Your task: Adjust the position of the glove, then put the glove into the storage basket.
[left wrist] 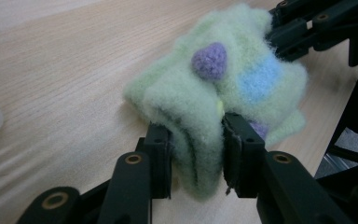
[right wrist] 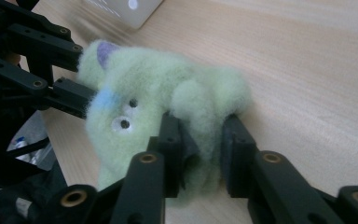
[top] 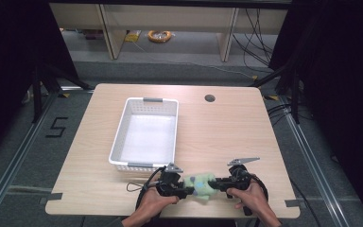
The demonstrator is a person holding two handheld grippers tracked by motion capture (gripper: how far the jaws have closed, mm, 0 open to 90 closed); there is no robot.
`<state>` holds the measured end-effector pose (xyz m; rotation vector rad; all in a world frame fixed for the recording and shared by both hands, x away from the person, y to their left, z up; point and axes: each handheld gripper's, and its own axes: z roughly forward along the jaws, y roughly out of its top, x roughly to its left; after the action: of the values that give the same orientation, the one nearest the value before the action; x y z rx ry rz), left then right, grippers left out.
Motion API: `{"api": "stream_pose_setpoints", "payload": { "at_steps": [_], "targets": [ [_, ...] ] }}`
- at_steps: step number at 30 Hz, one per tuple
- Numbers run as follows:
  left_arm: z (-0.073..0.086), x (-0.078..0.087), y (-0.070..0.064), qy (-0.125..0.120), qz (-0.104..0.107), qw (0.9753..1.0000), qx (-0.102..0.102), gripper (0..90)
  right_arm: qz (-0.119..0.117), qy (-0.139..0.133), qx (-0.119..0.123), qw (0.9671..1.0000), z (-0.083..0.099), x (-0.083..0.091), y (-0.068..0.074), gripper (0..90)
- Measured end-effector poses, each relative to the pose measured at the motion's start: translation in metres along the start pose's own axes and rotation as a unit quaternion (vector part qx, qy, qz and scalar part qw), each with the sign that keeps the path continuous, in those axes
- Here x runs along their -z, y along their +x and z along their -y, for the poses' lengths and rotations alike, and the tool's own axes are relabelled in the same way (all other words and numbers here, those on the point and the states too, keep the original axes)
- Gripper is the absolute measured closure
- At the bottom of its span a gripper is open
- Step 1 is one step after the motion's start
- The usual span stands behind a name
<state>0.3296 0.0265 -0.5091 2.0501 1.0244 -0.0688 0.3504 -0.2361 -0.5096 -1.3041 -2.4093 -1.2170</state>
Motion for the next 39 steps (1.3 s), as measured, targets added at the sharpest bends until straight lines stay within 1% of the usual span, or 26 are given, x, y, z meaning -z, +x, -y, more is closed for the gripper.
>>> {"api": "stream_pose_setpoints", "payload": {
  "at_steps": [2, 4, 9, 11, 13, 14, 15, 17, 18, 19, 20, 21, 24, 25, 26, 27, 29, 30, 31, 32, 34, 35, 36, 37, 38, 39],
  "targets": [
    [0.001, 0.001, -0.001, -0.002, -0.003, 1.0000, 0.000, 68.2, 0.001, -0.006, 0.015, 0.9999, 0.000, 0.000, 0.003, 76.1],
    [0.001, 0.003, -0.001, 0.002, 0.002, 0.9999, -0.011, 69.6, 0.004, -0.006, 0.025, 0.9997, -0.001, 0.001, 0.005, 76.9],
    [0.002, 0.006, -0.002, -0.001, 0.004, 0.9999, -0.013, 71.1, 0.013, -0.013, 0.028, 0.9995, 0.000, 0.003, 0.008, 78.5],
    [0.002, 0.008, -0.003, -0.001, 0.005, 0.9999, -0.013, 71.6, 0.008, -0.021, 0.035, 0.9991, 0.000, 0.003, 0.011, 78.8],
    [0.003, 0.011, -0.003, -0.005, 0.010, 0.9998, -0.016, 72.2, 0.002, -0.019, 0.027, 0.9995, 0.000, 0.003, 0.015, 79.0],
    [0.003, 0.012, -0.004, -0.006, 0.010, 0.9998, -0.014, 72.4, 0.007, -0.023, 0.041, 0.9989, -0.001, 0.003, 0.013, 79.0],
    [0.003, 0.014, -0.004, -0.004, 0.012, 0.9997, -0.019, 72.5, 0.004, -0.021, 0.040, 0.9990, -0.001, 0.004, 0.014, 79.1],
    [0.003, 0.017, -0.005, -0.008, 0.011, 0.9997, -0.018, 72.6, 0.008, -0.021, 0.038, 0.9990, -0.002, 0.005, 0.016, 79.1],
    [0.003, 0.017, -0.006, -0.011, 0.009, 0.9997, -0.018, 72.6, 0.002, -0.018, 0.032, 0.9993, -0.002, 0.005, 0.018, 79.2],
    [0.004, 0.019, -0.006, -0.011, 0.012, 0.9997, -0.018, 72.7, 0.007, -0.021, 0.034, 0.9992, -0.002, 0.005, 0.019, 79.2],
    [0.003, 0.020, -0.006, -0.008, 0.018, 0.9996, -0.021, 72.7, 0.000, -0.020, 0.036, 0.9991, -0.003, 0.006, 0.019, 79.3],
    [0.003, 0.021, -0.007, -0.011, 0.016, 0.9996, -0.021, 72.7, -0.003, -0.026, 0.043, 0.9988, -0.003, 0.006, 0.019, 79.3],
    [0.003, 0.025, -0.008, -0.011, 0.019, 0.9994, -0.025, 72.8, -0.007, -0.026, 0.041, 0.9988, -0.004, 0.007, 0.022, 79.3],
    [0.003, 0.027, -0.008, -0.012, 0.019, 0.9993, -0.028, 72.9, -0.004, -0.028, 0.046, 0.9985, -0.005, 0.007, 0.023, 79.4],
    [0.003, 0.030, -0.009, -0.017, 0.018, 0.9993, -0.027, 72.9, -0.008, -0.020, 0.026, 0.9994, -0.005, 0.009, 0.028, 79.4],
    [0.003, 0.032, -0.009, -0.019, 0.020, 0.9993, -0.026, 72.9, -0.005, -0.030, 0.048, 0.9984, -0.007, 0.009, 0.027, 79.4],
    [0.002, 0.038, -0.010, -0.025, 0.028, 0.9990, -0.027, 72.9, 0.000, -0.029, 0.050, 0.9983, -0.010, 0.013, 0.032, 79.4],
    [0.002, 0.040, -0.011, -0.032, 0.029, 0.9988, -0.021, 72.9, 0.001, -0.031, 0.052, 0.9981, -0.011, 0.014, 0.035, 79.4],
    [-0.001, 0.046, -0.012, -0.036, 0.031, 0.9986, -0.022, 72.9, -0.008, -0.030, 0.036, 0.9989, -0.011, 0.015, 0.040, 79.5],
    [-0.001, 0.048, -0.012, -0.036, 0.031, 0.9985, -0.026, 73.0, -0.005, -0.040, 0.052, 0.9978, -0.013, 0.018, 0.042, 79.4],
    [-0.004, 0.055, -0.013, -0.040, 0.029, 0.9982, -0.033, 73.0, -0.010, -0.042, 0.048, 0.9979, -0.017, 0.022, 0.048, 79.5],
    [-0.006, 0.059, -0.013, -0.042, 0.030, 0.9981, -0.033, 72.9, -0.007, -0.047, 0.064, 0.9968, -0.019, 0.023, 0.049, 79.5],
    [-0.008, 0.062, -0.013, -0.043, 0.035, 0.9980, -0.031, 72.9, -0.013, -0.046, 0.056, 0.9973, -0.021, 0.024, 0.053, 79.5],
    [-0.010, 0.066, -0.013, -0.045, 0.032, 0.9980, -0.030, 72.9, -0.008, -0.045, 0.063, 0.9970, -0.025, 0.026, 0.054, 79.5],
    [-0.011, 0.069, -0.012, -0.047, 0.034, 0.9979, -0.028, 72.9, -0.014, -0.044, 0.053, 0.9975, -0.027, 0.027, 0.057, 79.4],
    [-0.013, 0.072, -0.012, -0.048, 0.031, 0.9978, -0.034, 73.0, -0.019, -0.048, 0.057, 0.9971, -0.030, 0.028, 0.059, 79.5]
  ]
}}
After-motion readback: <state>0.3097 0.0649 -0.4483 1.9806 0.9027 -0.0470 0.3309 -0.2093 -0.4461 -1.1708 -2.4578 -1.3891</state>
